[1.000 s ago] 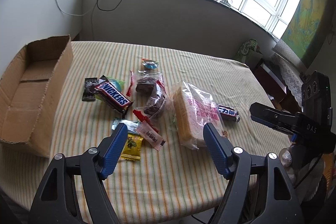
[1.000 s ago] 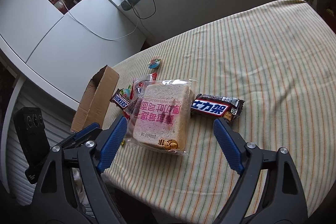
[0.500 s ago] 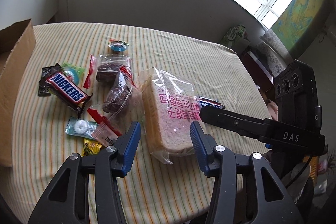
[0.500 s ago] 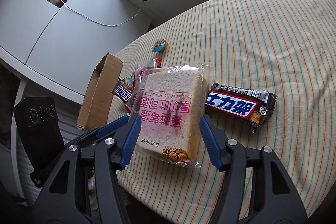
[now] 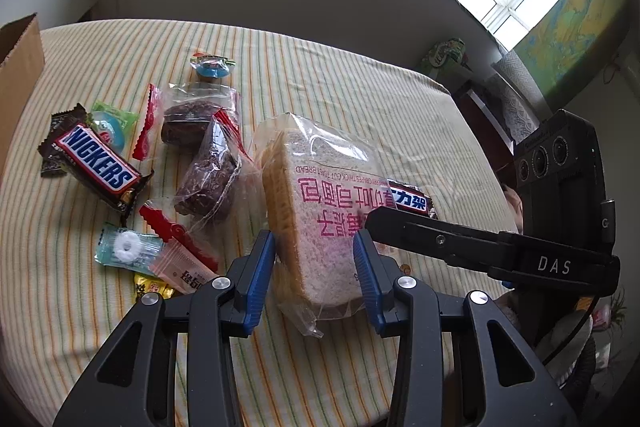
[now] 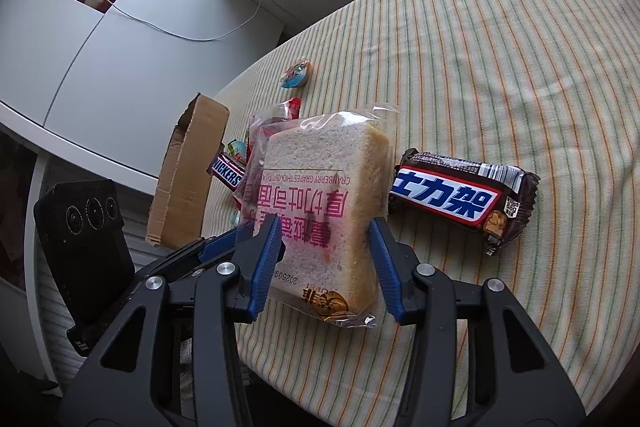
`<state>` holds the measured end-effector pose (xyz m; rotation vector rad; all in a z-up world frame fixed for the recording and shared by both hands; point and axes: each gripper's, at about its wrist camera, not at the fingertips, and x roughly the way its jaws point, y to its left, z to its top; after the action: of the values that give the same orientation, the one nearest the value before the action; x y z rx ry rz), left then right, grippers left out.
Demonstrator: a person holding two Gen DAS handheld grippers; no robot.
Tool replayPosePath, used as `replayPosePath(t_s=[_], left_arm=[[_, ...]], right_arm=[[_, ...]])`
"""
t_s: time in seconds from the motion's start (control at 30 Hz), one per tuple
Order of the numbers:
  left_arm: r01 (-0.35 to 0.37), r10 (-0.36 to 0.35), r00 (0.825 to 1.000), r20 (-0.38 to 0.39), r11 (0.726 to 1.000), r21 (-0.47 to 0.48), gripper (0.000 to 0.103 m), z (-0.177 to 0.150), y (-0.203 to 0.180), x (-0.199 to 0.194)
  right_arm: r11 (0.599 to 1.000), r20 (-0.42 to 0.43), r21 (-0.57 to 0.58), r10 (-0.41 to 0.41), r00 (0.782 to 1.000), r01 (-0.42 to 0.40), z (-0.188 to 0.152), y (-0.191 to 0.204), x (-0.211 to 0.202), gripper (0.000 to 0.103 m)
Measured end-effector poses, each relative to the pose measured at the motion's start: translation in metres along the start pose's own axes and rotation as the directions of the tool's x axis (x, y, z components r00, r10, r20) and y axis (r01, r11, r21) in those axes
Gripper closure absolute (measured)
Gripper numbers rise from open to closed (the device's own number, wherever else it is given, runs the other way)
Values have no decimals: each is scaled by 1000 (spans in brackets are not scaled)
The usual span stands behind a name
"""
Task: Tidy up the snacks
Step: 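Move the left tool to the bagged bread and close its fingers on it, then carry the bread with the left tool into the cardboard box and release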
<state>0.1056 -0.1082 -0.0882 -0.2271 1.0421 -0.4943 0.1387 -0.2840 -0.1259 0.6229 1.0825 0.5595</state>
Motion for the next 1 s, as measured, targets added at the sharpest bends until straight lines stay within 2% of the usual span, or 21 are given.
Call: replayPosePath(t_s=[0.47,0.73,1.0], left_arm=[[-1,1,999,51,1000,-5,66,-2,6,-26],[-16,20,990,139,999,-30,66,-3,28,-66],[-54,73,972,223,995,-89,66,-6,68,-113]], right_arm=[[999,11,-55,-4,1000,4,0,35,-7,57],[990,3,-144,11,1000,-11,6,88,2,57],[971,-36,-232,52,998,-58,8,148,36,57]])
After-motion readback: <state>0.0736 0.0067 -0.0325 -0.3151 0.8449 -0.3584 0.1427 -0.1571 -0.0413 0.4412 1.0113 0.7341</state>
